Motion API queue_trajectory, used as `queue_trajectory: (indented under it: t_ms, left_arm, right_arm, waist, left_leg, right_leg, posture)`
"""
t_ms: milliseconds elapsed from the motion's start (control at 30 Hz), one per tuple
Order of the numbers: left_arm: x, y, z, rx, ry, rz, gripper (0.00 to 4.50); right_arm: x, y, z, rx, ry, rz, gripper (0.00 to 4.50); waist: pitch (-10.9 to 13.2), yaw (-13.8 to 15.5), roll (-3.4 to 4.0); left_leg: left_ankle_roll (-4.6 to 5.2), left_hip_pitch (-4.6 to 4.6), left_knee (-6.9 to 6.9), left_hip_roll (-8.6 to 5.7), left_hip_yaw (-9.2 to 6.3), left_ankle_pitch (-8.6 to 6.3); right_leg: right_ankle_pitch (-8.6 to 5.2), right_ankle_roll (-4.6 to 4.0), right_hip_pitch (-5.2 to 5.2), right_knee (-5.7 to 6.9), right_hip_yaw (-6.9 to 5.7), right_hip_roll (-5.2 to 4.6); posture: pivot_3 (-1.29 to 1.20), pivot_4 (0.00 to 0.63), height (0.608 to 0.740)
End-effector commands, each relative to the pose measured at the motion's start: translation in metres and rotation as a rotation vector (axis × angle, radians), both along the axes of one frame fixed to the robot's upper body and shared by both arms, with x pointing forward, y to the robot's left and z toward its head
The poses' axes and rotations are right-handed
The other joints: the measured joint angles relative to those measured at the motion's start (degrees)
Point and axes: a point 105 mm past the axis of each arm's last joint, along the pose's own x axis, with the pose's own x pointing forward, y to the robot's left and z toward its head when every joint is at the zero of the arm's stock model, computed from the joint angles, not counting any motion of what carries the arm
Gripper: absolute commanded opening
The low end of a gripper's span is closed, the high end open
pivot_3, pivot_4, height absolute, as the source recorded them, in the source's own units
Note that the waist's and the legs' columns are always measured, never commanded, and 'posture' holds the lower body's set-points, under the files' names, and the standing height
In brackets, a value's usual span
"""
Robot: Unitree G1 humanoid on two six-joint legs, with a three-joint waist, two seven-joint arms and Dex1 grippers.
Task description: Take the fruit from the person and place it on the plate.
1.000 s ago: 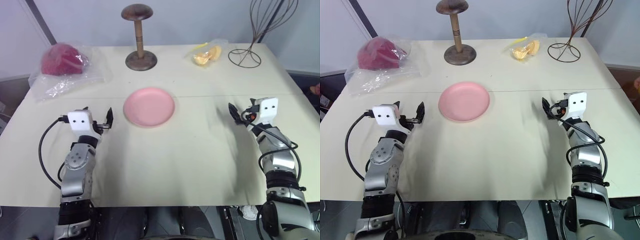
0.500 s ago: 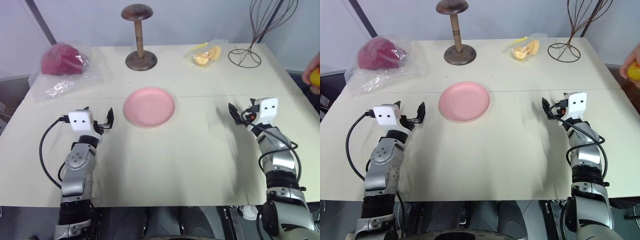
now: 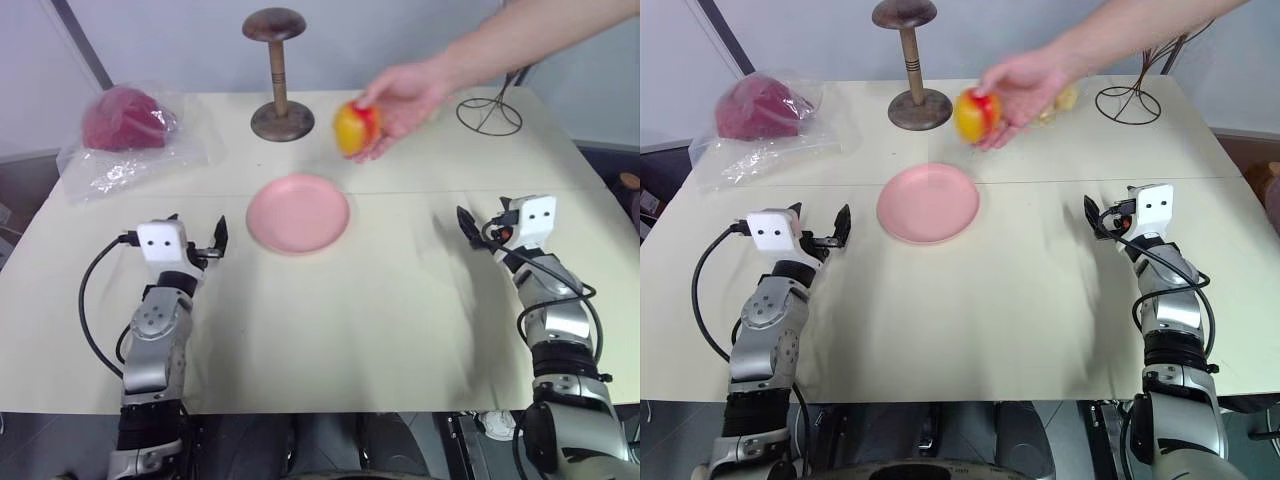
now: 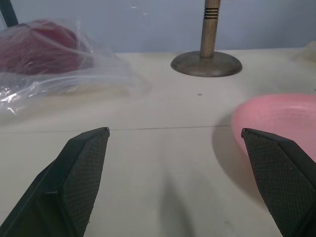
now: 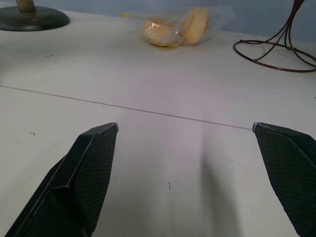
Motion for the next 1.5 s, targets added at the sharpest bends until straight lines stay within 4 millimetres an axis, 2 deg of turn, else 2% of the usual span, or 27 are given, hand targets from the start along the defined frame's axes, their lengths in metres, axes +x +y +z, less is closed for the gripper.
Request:
queue_trajectory:
  t_ms: [33, 400, 600, 700, 733, 767, 833, 900, 1067, 1167, 1267, 1367, 1500]
  left_arm:
    - [-0.002, 0.001, 0.012, 0.024, -0.044, -0.002, 4.50]
    - [0.001, 0.013, 0.023, 0.065, -0.059, 0.000, 4.50]
    - [0.006, 0.015, 0.055, 0.099, -0.112, -0.080, 4.50]
    - [0.008, 0.018, 0.061, 0.109, -0.123, -0.079, 4.50]
    - [0.009, 0.018, 0.061, 0.112, -0.121, -0.083, 4.50]
    - [0.009, 0.018, 0.061, 0.114, -0.119, -0.085, 4.50]
    - [0.008, 0.016, 0.056, 0.112, -0.106, -0.089, 4.50]
    - [0.007, 0.015, 0.051, 0.105, -0.093, -0.093, 4.50]
    - [0.006, 0.012, 0.039, 0.103, -0.062, -0.111, 4.50]
    - [0.007, 0.012, 0.030, 0.098, -0.032, -0.127, 4.50]
    - [0.010, -0.003, 0.031, 0.064, -0.022, -0.219, 4.50]
    - [0.012, -0.030, 0.060, 0.009, -0.073, -0.377, 4.50]
    - [0.018, -0.068, 0.097, 0.037, -0.117, -0.585, 4.50]
  right_arm:
    - [-0.001, -0.002, 0.015, -0.009, -0.055, -0.003, 4.46]
    - [0.000, -0.002, 0.014, -0.007, -0.055, -0.007, 4.46]
    - [0.000, -0.001, 0.015, -0.008, -0.054, -0.003, 4.46]
    - [0.000, 0.000, 0.019, 0.003, -0.064, 0.010, 4.46]
    - [-0.002, 0.006, 0.024, 0.028, -0.074, 0.059, 4.46]
    - [-0.007, 0.016, 0.033, 0.073, -0.090, 0.145, 4.46]
    - [-0.032, 0.044, 0.059, 0.221, -0.065, 0.436, 4.46]
    - [-0.053, 0.056, 0.079, 0.222, -0.016, 0.595, 4.46]
    - [-0.078, 0.060, 0.089, 0.046, 0.143, 0.701, 4.46]
    - [-0.082, 0.065, 0.090, -0.035, 0.182, 0.724, 4.46]
    - [-0.076, 0.069, 0.098, -0.040, 0.137, 0.709, 4.46]
    - [-0.072, 0.072, 0.099, -0.040, 0.119, 0.700, 4.46]
    - [-0.068, 0.075, 0.095, -0.042, 0.115, 0.691, 4.46]
  waist:
    - [0.0, 0.0, 0.00]
    - [0.0, 0.0, 0.00]
    - [0.0, 0.0, 0.00]
    - [0.0, -0.1, 0.01]
    - [0.0, -0.1, 0.01]
    - [0.0, -0.1, 0.01]
    - [0.0, -0.1, 0.02]
    - [0.0, 0.0, 0.02]
    - [0.0, 0.3, -0.04]
    - [0.0, 0.3, -0.04]
    - [0.0, 0.2, -0.04]
    - [0.0, 0.4, -0.10]
    - [0.0, 1.1, -0.10]
  left_leg:
    - [0.00, 0.00, 0.00, 0.00, 0.00, 0.00]
    - [0.00, 0.00, 0.00, 0.00, 0.00, 0.00]
    - [0.00, 0.00, 0.00, 0.00, -0.01, 0.00]
    - [0.00, 0.01, 0.00, 0.00, -0.01, 0.00]
    - [0.00, 0.01, 0.00, 0.00, -0.01, 0.00]
    - [0.00, 0.01, -0.01, 0.00, -0.01, 0.00]
    - [0.00, 0.00, -0.01, 0.01, -0.02, 0.00]
    - [0.01, -0.02, -0.01, 0.02, -0.05, -0.01]
    - [0.28, 0.03, 0.03, 0.00, -0.19, -0.16]
    - [0.34, 0.04, 0.03, 0.00, -0.16, -0.20]
    - [0.34, 0.05, 0.03, 0.01, -0.15, -0.20]
    - [0.33, 0.03, 0.03, 0.01, -0.15, -0.19]
    - [0.11, -0.03, 0.12, -0.03, -0.16, -0.07]
  right_leg:
    - [0.00, 0.00, 0.00, 0.00, 0.00, 0.00]
    - [0.00, 0.00, 0.00, 0.00, 0.00, 0.00]
    - [0.00, 0.00, 0.00, 0.00, -0.01, 0.00]
    - [0.00, 0.00, 0.00, 0.00, -0.01, 0.00]
    - [0.00, 0.00, 0.00, 0.00, -0.01, 0.00]
    - [0.00, 0.00, -0.01, 0.01, -0.01, 0.00]
    - [0.00, 0.00, -0.01, 0.00, -0.01, 0.01]
    - [0.00, 0.00, 0.00, -0.01, -0.01, 0.00]
    - [0.00, 0.00, 0.17, -0.09, -0.15, -0.02]
    - [0.00, 0.00, 0.19, -0.10, -0.14, -0.02]
    - [0.00, 0.00, 0.17, -0.09, -0.14, -0.02]
    - [0.00, 0.00, 0.15, -0.08, -0.14, -0.02]
    - [0.00, 0.01, 0.16, -0.09, -0.17, -0.06]
  posture:
    - [0.00, 0.150, 0.740]
    - [0.00, 0.150, 0.740]
    - [0.00, 0.150, 0.740]
    - [0.00, 0.150, 0.740]
    - [0.00, 0.150, 0.740]
    - [0.00, 0.150, 0.740]
    - [0.00, 0.150, 0.740]
    - [0.00, 0.150, 0.740]
    - [0.00, 0.150, 0.740]
    - [0.00, 0.150, 0.740]
    - [0.00, 0.150, 0.740]
    - [0.00, 0.150, 0.740]
    - [0.00, 0.150, 0.740]
